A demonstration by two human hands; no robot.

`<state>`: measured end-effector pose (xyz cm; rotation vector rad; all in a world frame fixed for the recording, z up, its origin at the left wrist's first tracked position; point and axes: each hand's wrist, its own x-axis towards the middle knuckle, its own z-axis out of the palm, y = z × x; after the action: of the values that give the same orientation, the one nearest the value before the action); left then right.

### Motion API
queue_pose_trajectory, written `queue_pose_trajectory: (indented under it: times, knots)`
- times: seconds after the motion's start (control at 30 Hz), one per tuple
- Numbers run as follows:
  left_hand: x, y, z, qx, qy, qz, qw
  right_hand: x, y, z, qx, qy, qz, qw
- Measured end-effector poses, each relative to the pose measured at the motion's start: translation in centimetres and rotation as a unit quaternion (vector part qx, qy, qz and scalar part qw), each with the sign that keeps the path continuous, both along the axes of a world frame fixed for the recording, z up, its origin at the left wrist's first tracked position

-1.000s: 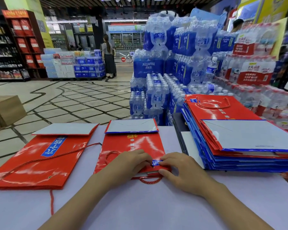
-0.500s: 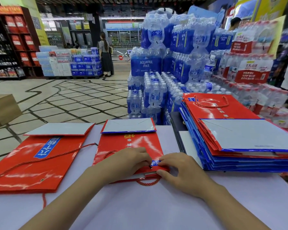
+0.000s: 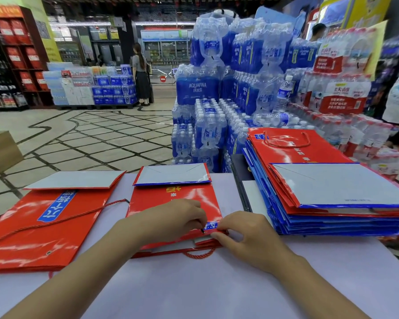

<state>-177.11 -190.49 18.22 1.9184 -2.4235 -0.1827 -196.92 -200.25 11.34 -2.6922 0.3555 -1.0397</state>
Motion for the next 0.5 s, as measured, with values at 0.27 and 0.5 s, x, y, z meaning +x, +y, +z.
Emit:
queue_pose_trajectory:
  times: [0.27, 0.5]
  knots:
    - [0.12, -0.24, 0.19, 0.017, 0.022, 0.011, 1.0, 0.06, 0.14, 0.0, -0.029, -0.01, 0.014, 0.999]
    - [-0.04, -0.39, 0.16, 0.031, 0.016, 0.012, 0.999, 0.01, 0.02, -0.13, -0.056, -0.014, 0.02, 0.998]
